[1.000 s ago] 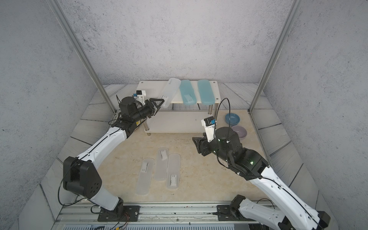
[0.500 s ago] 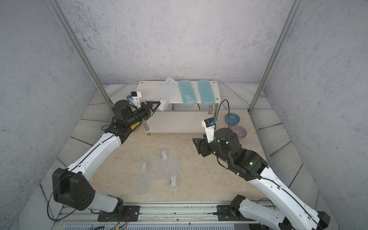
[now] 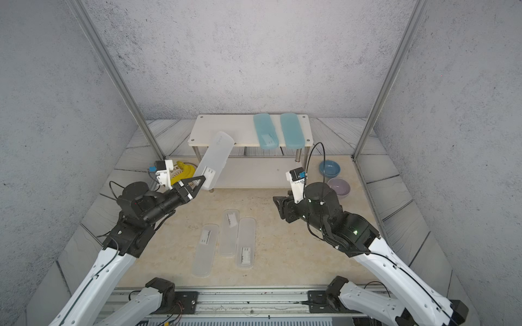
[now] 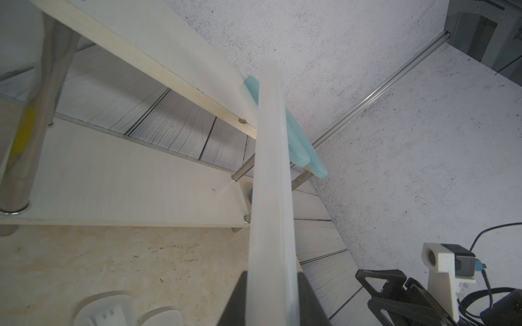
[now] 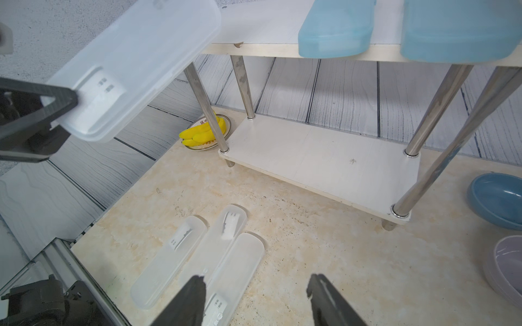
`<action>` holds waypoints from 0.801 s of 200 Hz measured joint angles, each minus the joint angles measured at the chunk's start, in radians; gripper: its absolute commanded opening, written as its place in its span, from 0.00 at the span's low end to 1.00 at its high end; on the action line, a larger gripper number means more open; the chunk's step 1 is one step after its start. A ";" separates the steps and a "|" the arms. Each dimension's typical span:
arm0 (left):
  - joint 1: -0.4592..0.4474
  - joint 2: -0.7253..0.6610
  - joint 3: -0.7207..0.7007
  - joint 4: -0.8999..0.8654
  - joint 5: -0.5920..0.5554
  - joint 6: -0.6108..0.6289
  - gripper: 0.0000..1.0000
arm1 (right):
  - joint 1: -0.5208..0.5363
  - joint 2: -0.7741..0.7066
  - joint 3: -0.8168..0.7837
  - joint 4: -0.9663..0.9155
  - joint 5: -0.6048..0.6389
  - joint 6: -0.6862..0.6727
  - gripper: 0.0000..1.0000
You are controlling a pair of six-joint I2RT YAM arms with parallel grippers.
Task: Place the pencil cases on the shelf according to color
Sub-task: Pick up the pencil case from the shelf, then place the pencil case on the shelf.
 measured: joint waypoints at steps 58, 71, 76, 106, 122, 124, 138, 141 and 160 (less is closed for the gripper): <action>0.000 -0.098 -0.240 -0.115 -0.004 0.003 0.02 | 0.000 -0.044 -0.013 0.011 -0.005 -0.001 0.64; -0.002 -0.084 -0.273 -0.105 -0.008 -0.002 0.02 | 0.000 -0.057 -0.024 0.014 -0.004 -0.001 0.64; -0.002 -0.075 -0.285 -0.090 -0.009 -0.002 0.02 | 0.000 -0.061 -0.027 0.014 -0.004 -0.001 0.64; -0.011 0.069 -0.331 0.056 -0.024 -0.002 0.02 | 0.000 -0.068 -0.047 0.014 -0.004 -0.001 0.63; -0.016 0.166 -0.330 0.139 -0.035 -0.002 0.02 | 0.000 -0.068 -0.055 0.013 -0.002 -0.002 0.63; -0.017 0.179 -0.330 0.152 -0.038 -0.001 0.02 | 0.000 -0.068 -0.055 0.013 -0.001 -0.002 0.63; -0.022 0.248 -0.326 0.225 -0.054 0.000 0.00 | 0.000 -0.069 -0.062 0.012 0.003 -0.002 0.63; -0.022 0.258 -0.325 0.238 -0.058 0.000 0.00 | 0.000 -0.070 -0.064 0.012 0.004 -0.002 0.63; -0.026 0.328 -0.323 0.352 -0.094 0.001 0.00 | 0.000 -0.073 -0.079 0.012 0.006 -0.002 0.63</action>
